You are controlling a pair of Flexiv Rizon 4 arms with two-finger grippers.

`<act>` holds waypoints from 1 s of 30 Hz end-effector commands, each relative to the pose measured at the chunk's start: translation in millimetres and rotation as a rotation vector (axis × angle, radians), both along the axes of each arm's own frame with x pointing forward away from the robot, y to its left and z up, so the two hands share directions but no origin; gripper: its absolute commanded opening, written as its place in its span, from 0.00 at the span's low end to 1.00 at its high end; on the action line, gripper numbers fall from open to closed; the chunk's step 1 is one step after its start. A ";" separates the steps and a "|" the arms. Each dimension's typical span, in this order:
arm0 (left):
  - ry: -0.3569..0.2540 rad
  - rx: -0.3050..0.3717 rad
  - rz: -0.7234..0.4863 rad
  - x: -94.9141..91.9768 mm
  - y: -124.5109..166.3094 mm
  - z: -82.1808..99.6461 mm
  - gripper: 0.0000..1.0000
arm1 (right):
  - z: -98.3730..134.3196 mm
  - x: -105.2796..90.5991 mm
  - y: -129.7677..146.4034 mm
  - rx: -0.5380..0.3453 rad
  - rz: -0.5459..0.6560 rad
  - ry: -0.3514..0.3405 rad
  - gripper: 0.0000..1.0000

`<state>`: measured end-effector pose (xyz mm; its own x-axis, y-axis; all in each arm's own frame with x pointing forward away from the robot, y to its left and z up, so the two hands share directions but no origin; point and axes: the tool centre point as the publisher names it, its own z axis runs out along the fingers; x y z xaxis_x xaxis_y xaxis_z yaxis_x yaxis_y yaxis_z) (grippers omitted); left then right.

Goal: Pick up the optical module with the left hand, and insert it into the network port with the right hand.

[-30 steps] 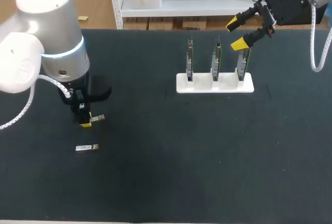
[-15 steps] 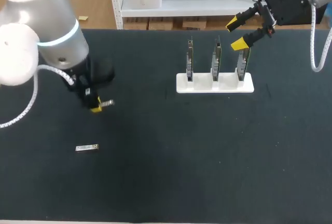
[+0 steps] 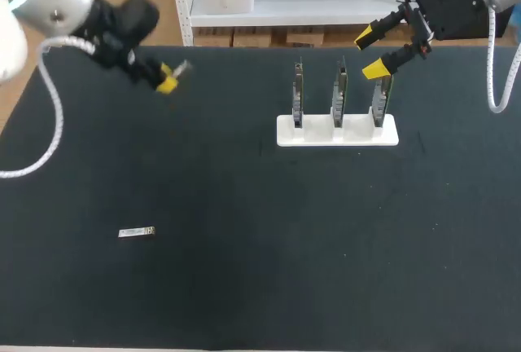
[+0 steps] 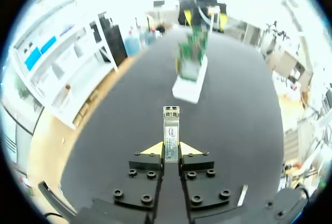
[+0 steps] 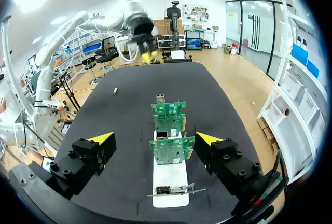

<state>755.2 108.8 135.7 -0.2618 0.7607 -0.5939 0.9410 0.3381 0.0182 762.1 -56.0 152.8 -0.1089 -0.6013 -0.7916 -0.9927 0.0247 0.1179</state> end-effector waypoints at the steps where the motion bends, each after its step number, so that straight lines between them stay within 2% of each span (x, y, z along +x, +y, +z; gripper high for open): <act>1: -0.121 -0.329 -0.021 31.8 -25.7 22.5 0.00 | 0.2 -1.6 0.1 -0.001 -0.003 -0.003 1.00; 8: -0.201 -0.444 -0.126 60.0 -91.2 62.6 0.00 | 0.2 -1.6 0.1 -0.001 -0.003 -0.003 1.00; 14: -0.207 -0.567 -0.192 66.2 -140.5 81.8 0.00 | 0.2 -1.6 0.1 -0.001 -0.003 -0.003 1.00; 21: -0.187 -0.642 -0.291 53.7 -192.7 86.9 0.00 | 0.2 -1.6 0.1 -0.001 -0.003 -0.003 1.00; 30: -0.145 -0.696 -0.344 35.8 -241.1 75.7 0.00 | 0.2 -1.6 0.1 -0.001 -0.003 -0.003 1.00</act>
